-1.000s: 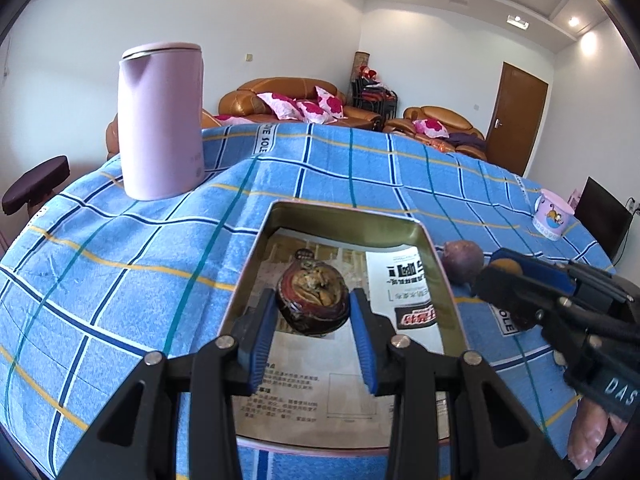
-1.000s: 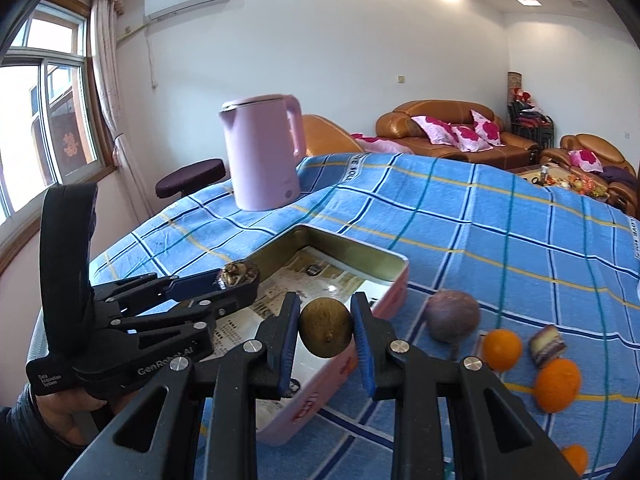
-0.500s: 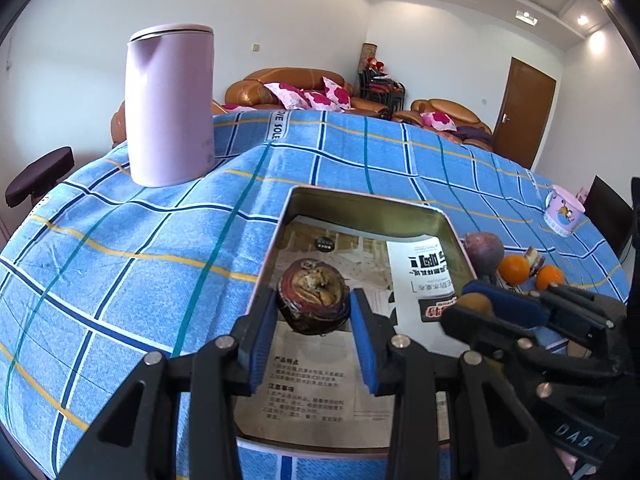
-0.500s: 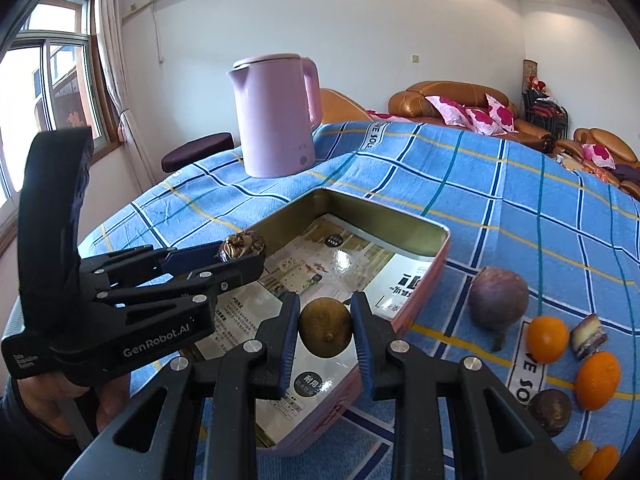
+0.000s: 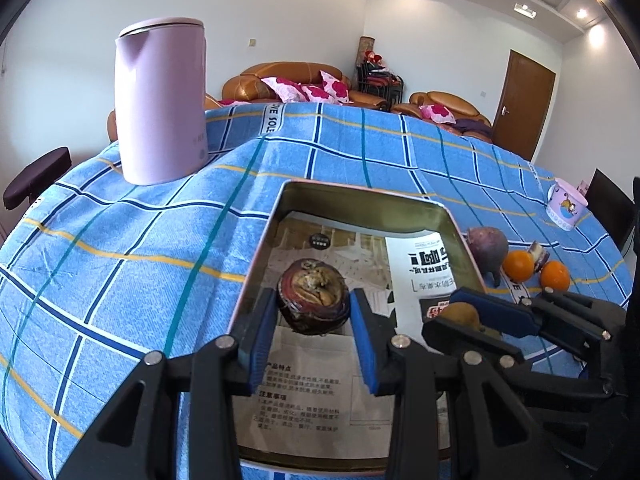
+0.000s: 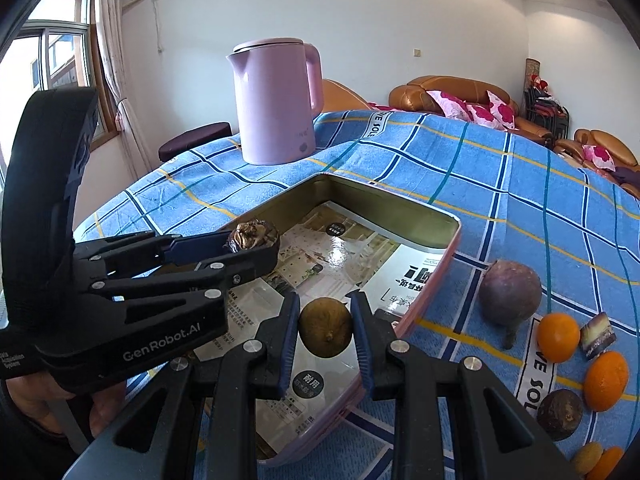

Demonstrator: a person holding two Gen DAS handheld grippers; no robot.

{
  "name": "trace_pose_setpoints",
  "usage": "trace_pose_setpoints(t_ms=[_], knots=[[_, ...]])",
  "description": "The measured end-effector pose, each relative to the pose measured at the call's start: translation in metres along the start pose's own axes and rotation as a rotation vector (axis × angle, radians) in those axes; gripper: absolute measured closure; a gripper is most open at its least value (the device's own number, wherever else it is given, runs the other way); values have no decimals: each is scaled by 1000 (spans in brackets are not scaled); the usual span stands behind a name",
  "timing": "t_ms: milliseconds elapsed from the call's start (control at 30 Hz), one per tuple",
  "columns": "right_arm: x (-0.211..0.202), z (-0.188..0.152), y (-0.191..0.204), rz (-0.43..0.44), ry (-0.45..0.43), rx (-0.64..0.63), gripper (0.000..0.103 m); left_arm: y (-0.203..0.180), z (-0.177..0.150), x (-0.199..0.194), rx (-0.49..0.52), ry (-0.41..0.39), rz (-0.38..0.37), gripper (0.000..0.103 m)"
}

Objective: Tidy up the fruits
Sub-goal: 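Open left tool to drop the mangosteen while right tool releases the kiwi into the tin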

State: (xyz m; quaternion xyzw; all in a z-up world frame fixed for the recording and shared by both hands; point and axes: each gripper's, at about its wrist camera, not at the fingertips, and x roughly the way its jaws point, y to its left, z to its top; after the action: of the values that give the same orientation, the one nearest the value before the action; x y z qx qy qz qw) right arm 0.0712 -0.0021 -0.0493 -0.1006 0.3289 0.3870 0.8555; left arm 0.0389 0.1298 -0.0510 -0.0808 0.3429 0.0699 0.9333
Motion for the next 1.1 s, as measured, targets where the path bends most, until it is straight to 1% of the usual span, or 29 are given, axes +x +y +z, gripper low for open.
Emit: trace_pose_setpoints(t_ms=[533, 800, 867, 900, 967, 1100], knots=[[5, 2, 1, -17, 6, -11, 75, -1, 2, 2, 7, 6, 3, 64], [6, 4, -2, -23, 2, 2, 74, 1, 3, 1, -4, 3, -1, 63], [5, 4, -2, -18, 1, 4, 73, 0, 3, -2, 0, -2, 1, 61], [4, 3, -2, -25, -6, 3, 71, 0, 3, -3, 2, -5, 2, 60], [0, 3, -3, -37, -21, -1, 67, 1, 3, -6, -5, -12, 15, 50], [-10, 1, -8, -34, -47, 16, 60, 1, 2, -14, -20, -26, -1, 41]])
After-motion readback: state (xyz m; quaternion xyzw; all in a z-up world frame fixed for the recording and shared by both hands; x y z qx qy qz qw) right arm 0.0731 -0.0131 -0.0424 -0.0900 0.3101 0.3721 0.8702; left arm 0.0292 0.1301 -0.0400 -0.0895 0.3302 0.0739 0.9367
